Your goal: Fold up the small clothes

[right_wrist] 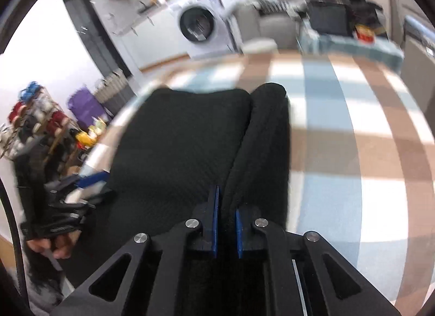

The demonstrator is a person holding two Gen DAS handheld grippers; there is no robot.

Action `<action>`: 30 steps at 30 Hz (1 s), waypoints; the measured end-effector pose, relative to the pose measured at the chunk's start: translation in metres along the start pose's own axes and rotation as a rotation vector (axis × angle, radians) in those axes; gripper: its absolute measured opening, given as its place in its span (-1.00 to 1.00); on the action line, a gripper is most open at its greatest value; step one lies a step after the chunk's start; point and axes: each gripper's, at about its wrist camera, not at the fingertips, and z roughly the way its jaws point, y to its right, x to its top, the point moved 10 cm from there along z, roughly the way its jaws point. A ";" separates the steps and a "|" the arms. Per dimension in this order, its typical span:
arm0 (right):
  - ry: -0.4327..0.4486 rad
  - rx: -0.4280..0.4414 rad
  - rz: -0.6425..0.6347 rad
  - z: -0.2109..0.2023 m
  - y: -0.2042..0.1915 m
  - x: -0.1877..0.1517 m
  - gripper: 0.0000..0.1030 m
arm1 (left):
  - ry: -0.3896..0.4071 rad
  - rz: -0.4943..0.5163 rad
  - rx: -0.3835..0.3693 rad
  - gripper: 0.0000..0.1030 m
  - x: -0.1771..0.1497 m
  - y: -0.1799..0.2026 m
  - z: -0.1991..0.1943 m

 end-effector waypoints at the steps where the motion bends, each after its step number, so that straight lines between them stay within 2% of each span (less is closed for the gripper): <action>1: -0.028 -0.001 0.014 0.007 0.003 -0.004 -0.80 | -0.001 0.002 0.003 0.09 0.001 0.000 0.001; 4: -0.002 0.030 0.032 -0.001 0.001 0.002 -0.68 | -0.001 0.001 0.016 0.09 0.003 -0.003 0.000; 6: 0.014 0.032 0.044 -0.007 0.003 0.007 -0.51 | 0.012 -0.007 0.013 0.09 0.009 -0.004 -0.002; 11: 0.010 0.086 0.105 0.007 0.008 0.026 -0.42 | 0.033 0.010 0.029 0.09 0.028 -0.005 0.008; 13: 0.000 0.094 0.134 0.020 0.010 0.032 -0.42 | 0.031 0.005 0.050 0.09 0.035 -0.010 0.018; 14: -0.003 0.097 0.132 0.024 0.009 0.035 -0.52 | 0.027 0.000 0.061 0.09 0.038 -0.013 0.023; 15: 0.007 0.089 0.123 0.026 0.008 0.038 -0.73 | 0.024 -0.004 0.067 0.09 0.039 -0.016 0.025; 17: 0.058 0.090 0.077 0.016 0.001 0.045 -0.78 | 0.015 -0.011 0.066 0.09 0.040 -0.021 0.031; 19: 0.067 0.046 0.038 0.012 0.001 0.045 -0.78 | 0.010 -0.022 0.052 0.09 0.039 -0.024 0.036; 21: 0.012 -0.007 0.041 0.024 0.011 0.039 -0.75 | 0.006 -0.037 0.035 0.09 0.040 -0.027 0.039; 23: -0.012 -0.003 0.066 0.027 0.014 0.035 -0.68 | 0.006 -0.041 0.036 0.09 0.042 -0.029 0.039; 24: 0.002 0.003 0.072 0.022 0.013 0.037 -0.57 | 0.011 -0.041 0.038 0.09 0.044 -0.030 0.039; 26: 0.033 -0.005 0.077 0.014 0.014 0.042 -0.50 | 0.027 -0.057 0.037 0.09 0.047 -0.033 0.038; 30: 0.080 -0.104 0.024 0.003 0.014 0.054 -0.49 | 0.041 -0.079 0.036 0.09 0.057 -0.037 0.039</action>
